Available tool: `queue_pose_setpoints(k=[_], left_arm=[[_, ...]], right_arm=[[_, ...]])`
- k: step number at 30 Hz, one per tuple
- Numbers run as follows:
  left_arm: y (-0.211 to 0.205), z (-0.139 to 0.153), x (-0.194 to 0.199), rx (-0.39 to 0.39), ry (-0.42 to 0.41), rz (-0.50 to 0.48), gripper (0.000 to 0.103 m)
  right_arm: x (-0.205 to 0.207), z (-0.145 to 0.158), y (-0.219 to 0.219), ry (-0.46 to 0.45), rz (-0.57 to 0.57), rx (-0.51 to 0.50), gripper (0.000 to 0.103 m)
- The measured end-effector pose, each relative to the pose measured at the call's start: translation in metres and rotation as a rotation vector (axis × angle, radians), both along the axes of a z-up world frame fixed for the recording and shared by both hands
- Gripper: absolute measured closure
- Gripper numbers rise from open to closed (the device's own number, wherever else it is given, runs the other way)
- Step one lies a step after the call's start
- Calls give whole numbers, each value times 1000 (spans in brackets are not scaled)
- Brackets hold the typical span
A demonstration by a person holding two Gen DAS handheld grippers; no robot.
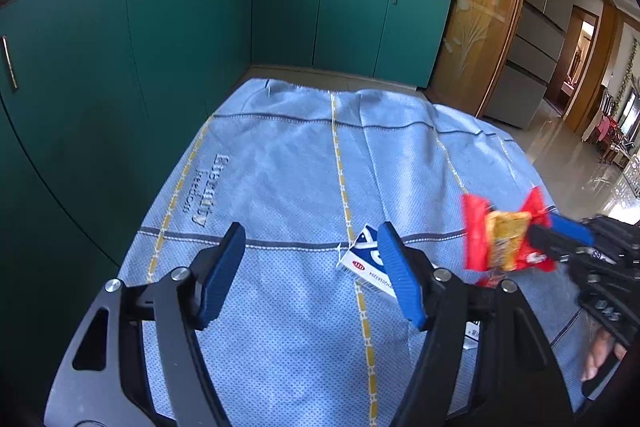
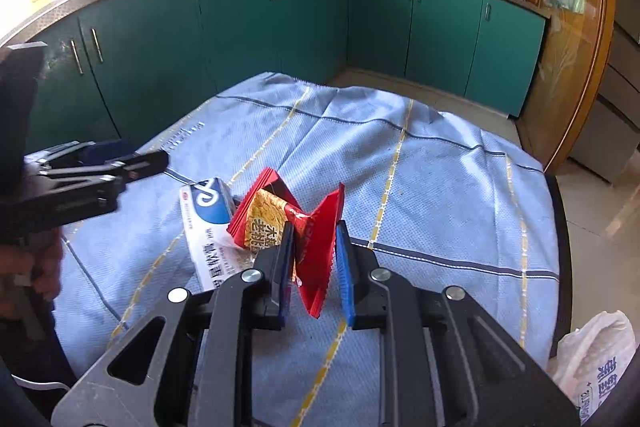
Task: Collect trash
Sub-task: 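Grasp the red snack wrapper with the right tool while the left tool grasps the ointment box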
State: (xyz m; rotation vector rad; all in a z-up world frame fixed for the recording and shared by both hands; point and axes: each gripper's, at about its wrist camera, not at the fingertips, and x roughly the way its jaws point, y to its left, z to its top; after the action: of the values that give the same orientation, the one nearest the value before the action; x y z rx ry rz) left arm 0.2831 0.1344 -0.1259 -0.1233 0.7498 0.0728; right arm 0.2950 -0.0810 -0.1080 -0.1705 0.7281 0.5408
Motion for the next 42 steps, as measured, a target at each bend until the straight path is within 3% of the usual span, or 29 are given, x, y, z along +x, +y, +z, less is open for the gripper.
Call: queue_pose_setpoints(k=[5,10,14,22,24,30,32,42], left_arm=[[-12,-9,1,-41,38,-11,17],[-50,-23,14,-69,101,-13,16],[-86,-36,23,-33,129,-3,16],[-101,-53,31,5,174,46,16],[-104,-54,29,27,167,36,19],[-109,-50,19,58,147,-37,45],[-111,-49,14,52,149,-58,58],[-125,-28,-31,29,77,-211,60]], right_arm=[[-26,6,-24,-37,-78,-6,82],[-46,-4,-52,-27,-155,-5,82],[-57,-8,-70,-20,-202,13,82],[-70,-14,-89,-13,-236,46,82],[-71,-15,-90,-14,-237,47,82],[-76,-20,-90,-2,-236,54,82],[-77,-24,-91,8,-239,60,82],[-93,-35,-97,36,-264,86,82]])
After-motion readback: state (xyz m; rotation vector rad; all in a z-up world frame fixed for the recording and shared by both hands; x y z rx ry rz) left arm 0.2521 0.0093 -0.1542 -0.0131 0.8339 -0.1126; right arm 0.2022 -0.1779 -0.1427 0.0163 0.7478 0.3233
